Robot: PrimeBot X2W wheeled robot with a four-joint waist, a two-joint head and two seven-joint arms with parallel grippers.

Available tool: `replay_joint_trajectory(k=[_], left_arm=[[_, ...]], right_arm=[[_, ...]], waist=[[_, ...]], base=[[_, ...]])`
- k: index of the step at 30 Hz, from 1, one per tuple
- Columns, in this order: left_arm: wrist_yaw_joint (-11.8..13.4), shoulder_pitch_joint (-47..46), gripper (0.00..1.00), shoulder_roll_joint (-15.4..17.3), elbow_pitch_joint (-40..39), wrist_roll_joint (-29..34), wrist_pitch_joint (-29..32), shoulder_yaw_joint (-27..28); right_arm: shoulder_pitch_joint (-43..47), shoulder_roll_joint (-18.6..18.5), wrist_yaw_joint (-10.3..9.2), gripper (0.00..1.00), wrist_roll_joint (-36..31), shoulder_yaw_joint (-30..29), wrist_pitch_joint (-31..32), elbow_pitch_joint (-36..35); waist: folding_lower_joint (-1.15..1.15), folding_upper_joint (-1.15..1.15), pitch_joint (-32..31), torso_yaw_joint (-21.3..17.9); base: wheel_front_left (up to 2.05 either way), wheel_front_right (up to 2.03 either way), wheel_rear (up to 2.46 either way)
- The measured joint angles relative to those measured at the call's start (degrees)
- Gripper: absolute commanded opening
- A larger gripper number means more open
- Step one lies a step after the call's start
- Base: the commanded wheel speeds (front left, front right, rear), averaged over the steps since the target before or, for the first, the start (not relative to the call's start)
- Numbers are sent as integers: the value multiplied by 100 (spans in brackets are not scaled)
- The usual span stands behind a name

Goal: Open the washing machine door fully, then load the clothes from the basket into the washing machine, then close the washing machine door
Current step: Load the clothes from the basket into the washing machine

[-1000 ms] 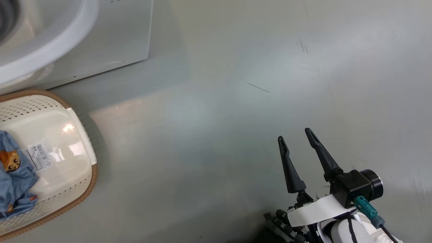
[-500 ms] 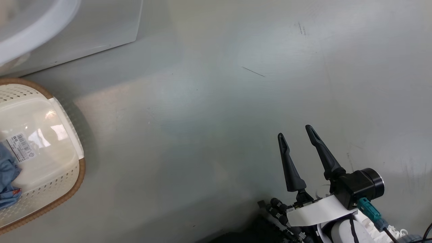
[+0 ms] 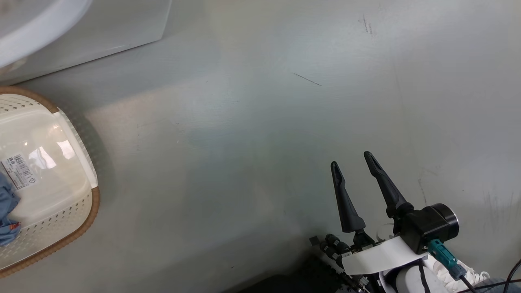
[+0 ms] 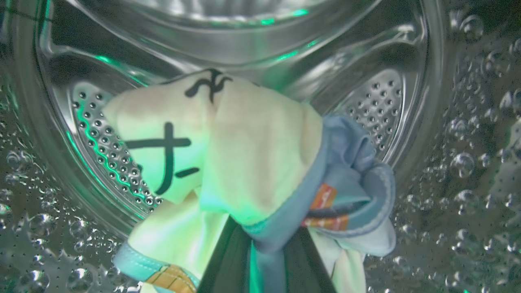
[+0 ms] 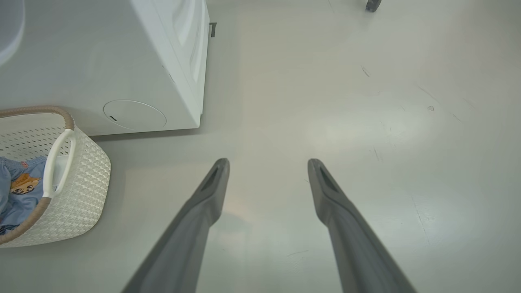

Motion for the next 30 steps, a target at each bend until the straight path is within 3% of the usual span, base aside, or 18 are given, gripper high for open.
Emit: replay_joint_trajectory(k=[10, 11, 13, 14, 15, 16, 17, 30], left_arm=[[-1, 94, 0, 9, 626, 177, 77, -414], [-1, 92, 5, 9, 664, 185, 77, -419], [-1, 88, 28, 9, 787, 191, 119, -447], [-1, 88, 49, 9, 827, 196, 127, -475], [-1, 86, 80, 8, 887, 212, 130, -497], [-1, 85, 80, 1, 955, 212, 129, -515], [-1, 86, 100, -18, 1027, 212, 136, -530], [186, 122, 100, -361, 1912, 244, 580, -570]], right_arm=[[-24, 1, -71, 100, 37, 29, 0, -4], [-29, 1, -71, 100, 37, 29, 0, -4], [-37, 1, -73, 100, 37, 27, 0, 0], [-44, 1, -73, 100, 37, 27, 0, 3], [-60, 1, -74, 100, 37, 27, 0, 11], [-85, 1, -80, 100, 37, 24, 0, 21], [-112, 0, -81, 100, 37, 15, 0, 31], [-121, -2, -113, 100, 36, -105, 0, 148]], waist=[[0, 0, 19, 22], [0, 0, 16, 27], [0, 0, 6, 38], [0, 0, 0, 45], [0, 0, -8, 53], [0, 0, -18, 61], [0, 0, -34, 71], [0, 0, -360, 261]], base=[[0, 0, 0], [0, 0, 0], [0, 0, 0], [0, 0, 0], [0, 0, 0], [0, 0, 0], [0, 0, 0], [0, 0, 0]])
